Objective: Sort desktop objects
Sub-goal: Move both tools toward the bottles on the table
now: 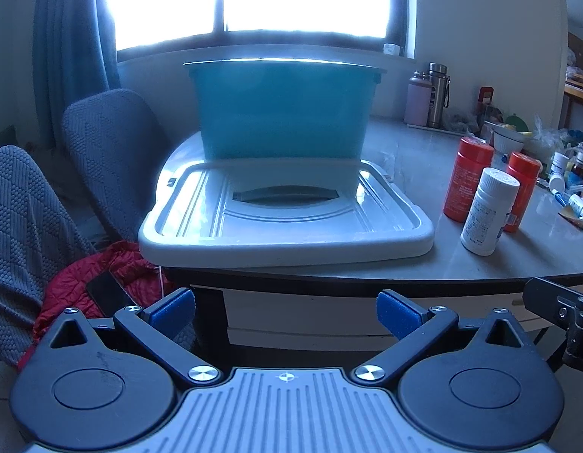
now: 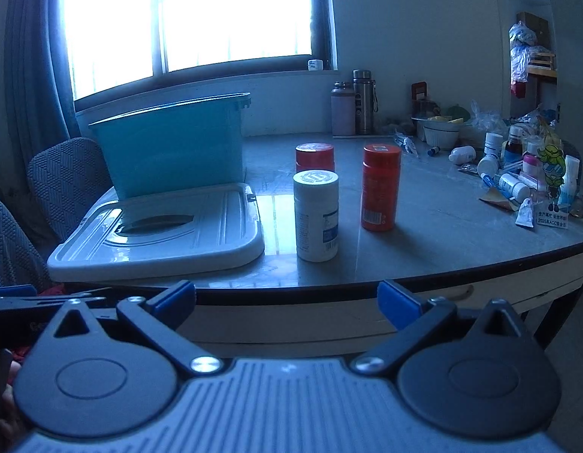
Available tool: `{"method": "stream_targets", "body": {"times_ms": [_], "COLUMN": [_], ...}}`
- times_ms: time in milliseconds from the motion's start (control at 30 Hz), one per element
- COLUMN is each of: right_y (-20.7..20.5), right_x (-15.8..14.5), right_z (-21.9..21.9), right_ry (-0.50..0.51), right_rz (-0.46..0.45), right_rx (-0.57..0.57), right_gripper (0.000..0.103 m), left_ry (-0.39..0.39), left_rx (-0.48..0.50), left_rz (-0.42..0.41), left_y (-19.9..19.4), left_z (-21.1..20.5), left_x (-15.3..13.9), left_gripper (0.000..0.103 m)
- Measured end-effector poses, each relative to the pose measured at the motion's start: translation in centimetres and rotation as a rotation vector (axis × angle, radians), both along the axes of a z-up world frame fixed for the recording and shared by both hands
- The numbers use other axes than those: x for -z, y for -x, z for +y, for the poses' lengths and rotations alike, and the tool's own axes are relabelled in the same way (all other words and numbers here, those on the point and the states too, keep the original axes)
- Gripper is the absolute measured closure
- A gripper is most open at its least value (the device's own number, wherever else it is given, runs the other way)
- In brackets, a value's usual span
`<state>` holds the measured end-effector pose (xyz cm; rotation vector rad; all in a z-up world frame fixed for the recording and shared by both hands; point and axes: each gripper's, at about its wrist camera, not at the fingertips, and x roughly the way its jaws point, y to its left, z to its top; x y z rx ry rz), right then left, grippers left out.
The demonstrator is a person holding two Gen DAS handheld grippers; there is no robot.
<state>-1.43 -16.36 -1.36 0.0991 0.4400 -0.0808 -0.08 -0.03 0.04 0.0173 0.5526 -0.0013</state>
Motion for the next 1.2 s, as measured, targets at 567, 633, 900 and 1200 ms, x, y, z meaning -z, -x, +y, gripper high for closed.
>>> {"method": "stream_targets", "body": {"times_ms": [567,633,900,1200], "right_y": [1.5,1.9,2.0,1.0], "right_x": [-0.4,-0.5,-0.6,-0.2], "right_z": [-2.1,-2.5,-3.5,-3.3], "right_ry": [0.006,0.007,0.014,0.003], "right_rz": [0.003,0.001,-0.014,-0.01], "right_rx": [0.026,0.03,0.032,0.02], "right_gripper": [0.0,0.0,0.0,0.0], "left_ry": [-0.01,-0.009,-0.002,-0.01], "left_rx": [0.04,0.044,0.049,0.032], "left_rz": [-0.002,-0.003,-0.004,-0.003], "left_y": [0.2,0.2,0.3,-0.1], "left_z": [-2.3,-2.8,-3.7,-3.6], "left_x": [-0.5,-0.6,-0.6,-0.5], "left_gripper": [0.0,0.0,0.0,0.0]}}
